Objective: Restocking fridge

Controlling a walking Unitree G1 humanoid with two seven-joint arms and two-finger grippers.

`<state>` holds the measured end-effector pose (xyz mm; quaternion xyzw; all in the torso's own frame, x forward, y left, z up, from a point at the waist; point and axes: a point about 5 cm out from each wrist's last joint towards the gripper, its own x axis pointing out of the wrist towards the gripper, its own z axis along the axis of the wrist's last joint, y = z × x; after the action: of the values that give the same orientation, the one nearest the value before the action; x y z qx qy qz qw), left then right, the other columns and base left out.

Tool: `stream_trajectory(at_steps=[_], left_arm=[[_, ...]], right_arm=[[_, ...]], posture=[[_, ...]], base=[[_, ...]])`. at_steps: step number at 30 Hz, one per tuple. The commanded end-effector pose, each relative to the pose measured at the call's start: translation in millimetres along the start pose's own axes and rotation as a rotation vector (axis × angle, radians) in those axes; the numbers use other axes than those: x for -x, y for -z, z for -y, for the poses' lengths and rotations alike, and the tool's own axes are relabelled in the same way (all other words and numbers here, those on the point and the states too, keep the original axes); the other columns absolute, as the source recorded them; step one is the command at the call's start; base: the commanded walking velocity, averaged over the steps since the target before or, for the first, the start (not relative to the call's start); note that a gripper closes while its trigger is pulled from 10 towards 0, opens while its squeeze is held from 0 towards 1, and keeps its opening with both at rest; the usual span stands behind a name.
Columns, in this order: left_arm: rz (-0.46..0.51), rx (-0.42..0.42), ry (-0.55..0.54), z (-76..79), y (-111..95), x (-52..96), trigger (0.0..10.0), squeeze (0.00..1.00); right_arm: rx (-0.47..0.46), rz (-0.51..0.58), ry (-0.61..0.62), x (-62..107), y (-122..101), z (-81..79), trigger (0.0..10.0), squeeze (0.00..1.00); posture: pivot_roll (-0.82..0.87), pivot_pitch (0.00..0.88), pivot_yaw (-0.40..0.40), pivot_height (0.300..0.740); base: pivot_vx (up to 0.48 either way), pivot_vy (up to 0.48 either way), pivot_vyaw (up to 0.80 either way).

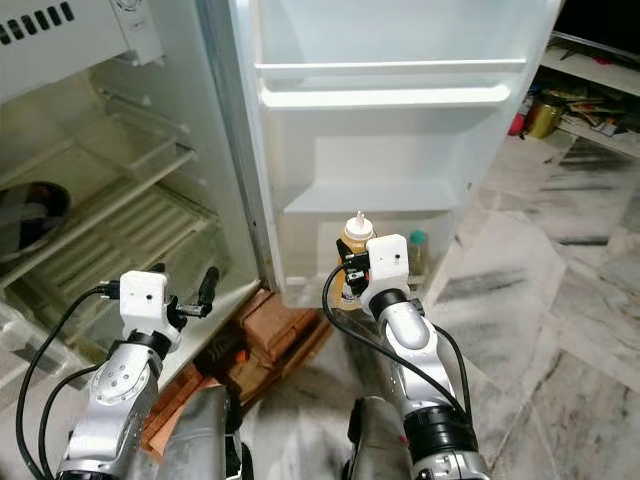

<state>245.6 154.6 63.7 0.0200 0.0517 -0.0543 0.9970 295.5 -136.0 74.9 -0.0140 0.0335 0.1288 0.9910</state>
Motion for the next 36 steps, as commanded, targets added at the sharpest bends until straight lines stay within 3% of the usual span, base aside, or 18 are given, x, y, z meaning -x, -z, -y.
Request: stream_trajectory(at_steps=[1, 8, 23, 36], left_arm=[[0.003, -0.005, -0.016, -3.5, -2.2, 2.2, 10.0, 0.00], [0.007, -0.004, -0.016, -2.0, -5.4, 2.8, 10.0, 0.00], [0.032, -0.008, 0.010, -1.6, -11.0, 2.2, 10.0, 0.00], [0.037, -0.006, 0.010, -1.9, -11.9, 0.9, 10.0, 0.00]], right_arm=[[0.000, 0.024, 0.000, -1.2, -5.2, 0.9, 10.0, 0.00], [0.000, 0.022, 0.007, -3.6, -5.6, 2.7, 10.0, 0.00], [0.026, 0.069, 0.021, -10.0, -16.3, 8.0, 10.0, 0.00], [0.044, 0.074, 0.015, -9.1, -13.4, 2.6, 10.0, 0.00]], posture=[[0.01, 0.063, -0.014, 0.621], [0.02, 0.084, -0.031, 0.581], [0.01, 0.085, -0.018, 0.581], [0.02, 0.076, -0.034, 0.581]], base=[[0.000, 0.000, 0.00], [0.000, 0.000, 0.00], [0.000, 0.000, 0.00], [0.349, 0.000, 0.00]])
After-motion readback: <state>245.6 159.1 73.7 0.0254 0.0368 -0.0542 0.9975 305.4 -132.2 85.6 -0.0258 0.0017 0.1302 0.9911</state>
